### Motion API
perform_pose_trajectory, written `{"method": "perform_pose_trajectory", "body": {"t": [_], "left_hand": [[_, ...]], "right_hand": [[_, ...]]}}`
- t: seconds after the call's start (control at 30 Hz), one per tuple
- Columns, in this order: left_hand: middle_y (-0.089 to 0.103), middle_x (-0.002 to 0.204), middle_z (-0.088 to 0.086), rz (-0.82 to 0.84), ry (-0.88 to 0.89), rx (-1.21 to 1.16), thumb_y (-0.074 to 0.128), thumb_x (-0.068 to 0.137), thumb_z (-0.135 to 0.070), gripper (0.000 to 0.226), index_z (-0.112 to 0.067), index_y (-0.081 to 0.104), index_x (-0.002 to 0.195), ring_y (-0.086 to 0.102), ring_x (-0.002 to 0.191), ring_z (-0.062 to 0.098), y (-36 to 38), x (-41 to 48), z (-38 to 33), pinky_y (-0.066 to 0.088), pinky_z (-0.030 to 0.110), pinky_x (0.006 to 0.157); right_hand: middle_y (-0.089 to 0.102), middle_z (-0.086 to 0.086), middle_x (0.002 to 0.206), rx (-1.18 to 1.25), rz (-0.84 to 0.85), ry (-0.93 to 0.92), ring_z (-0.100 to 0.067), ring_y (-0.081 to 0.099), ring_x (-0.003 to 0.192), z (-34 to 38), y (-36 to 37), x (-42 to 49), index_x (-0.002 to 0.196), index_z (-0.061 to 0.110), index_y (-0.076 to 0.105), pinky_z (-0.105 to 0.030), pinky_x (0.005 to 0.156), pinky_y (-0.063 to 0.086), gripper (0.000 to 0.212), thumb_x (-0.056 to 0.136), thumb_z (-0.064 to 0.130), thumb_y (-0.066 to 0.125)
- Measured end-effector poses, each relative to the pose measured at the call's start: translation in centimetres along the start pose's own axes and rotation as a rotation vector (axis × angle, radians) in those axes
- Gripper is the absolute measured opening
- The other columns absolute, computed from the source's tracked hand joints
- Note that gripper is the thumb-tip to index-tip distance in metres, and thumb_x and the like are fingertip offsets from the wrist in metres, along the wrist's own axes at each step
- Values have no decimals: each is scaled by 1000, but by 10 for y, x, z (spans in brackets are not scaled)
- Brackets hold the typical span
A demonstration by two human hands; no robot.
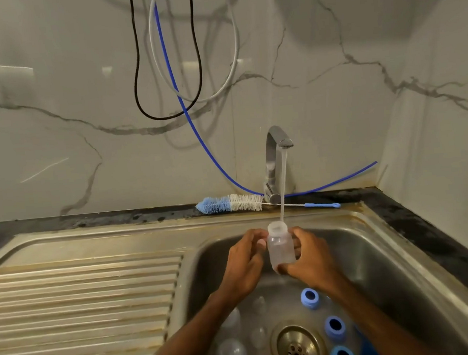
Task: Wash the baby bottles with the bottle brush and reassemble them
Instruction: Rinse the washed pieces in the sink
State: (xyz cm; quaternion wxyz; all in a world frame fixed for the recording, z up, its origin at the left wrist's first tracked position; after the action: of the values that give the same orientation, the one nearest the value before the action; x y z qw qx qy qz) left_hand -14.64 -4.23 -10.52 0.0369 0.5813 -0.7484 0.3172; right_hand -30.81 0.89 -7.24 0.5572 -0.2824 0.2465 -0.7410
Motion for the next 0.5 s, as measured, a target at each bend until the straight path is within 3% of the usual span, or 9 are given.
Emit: {"method": "perform_pose_trajectory", "body": {"t": [0.1,0.2,0.33,0.5], "left_hand": [[71,112,-7,0,-73,-93,48,108,-29,25,-19,64,125,68,99,1,0,0,-7,57,19,83],[76,94,-1,36,-144,0,47,108,-34,32,-15,73,106,72,84,8,-2,2,-8,60,26,75],[75,74,12,102,-309,-47,43,109,-39,52,0,72,89,72,63,17,-6,0,-1,61,30,65],[77,78,7,99,-385,-111,43,109,-36,49,-2,74,92,64,54,15,-7,-1,-4,53,23,50]], "right_hand": [[67,3,121,164,127,65,-10,65,100,-1,0,3,135,23,52,-25,79,58,75,71,24,91],[71,-3,111,367,313,180,-20,71,94,2,-4,0,125,27,55,-32,69,62,54,80,35,84],[75,-19,102,652,496,429,-23,64,78,-4,-3,2,120,9,66,-28,63,52,67,75,58,74],[65,-19,83,1030,582,659,-15,50,57,-9,-10,9,126,-2,62,-18,44,42,67,84,50,67]]}}
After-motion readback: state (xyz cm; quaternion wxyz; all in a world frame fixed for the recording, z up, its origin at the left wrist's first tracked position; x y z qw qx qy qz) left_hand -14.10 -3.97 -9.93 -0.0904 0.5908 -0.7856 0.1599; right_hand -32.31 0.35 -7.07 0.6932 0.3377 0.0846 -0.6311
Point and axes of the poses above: each hand's wrist, its own x-axis towards the middle knuckle, its own y-axis out of the palm, z = x × y, the point moved 1 cm from there along x, towards the middle knuckle
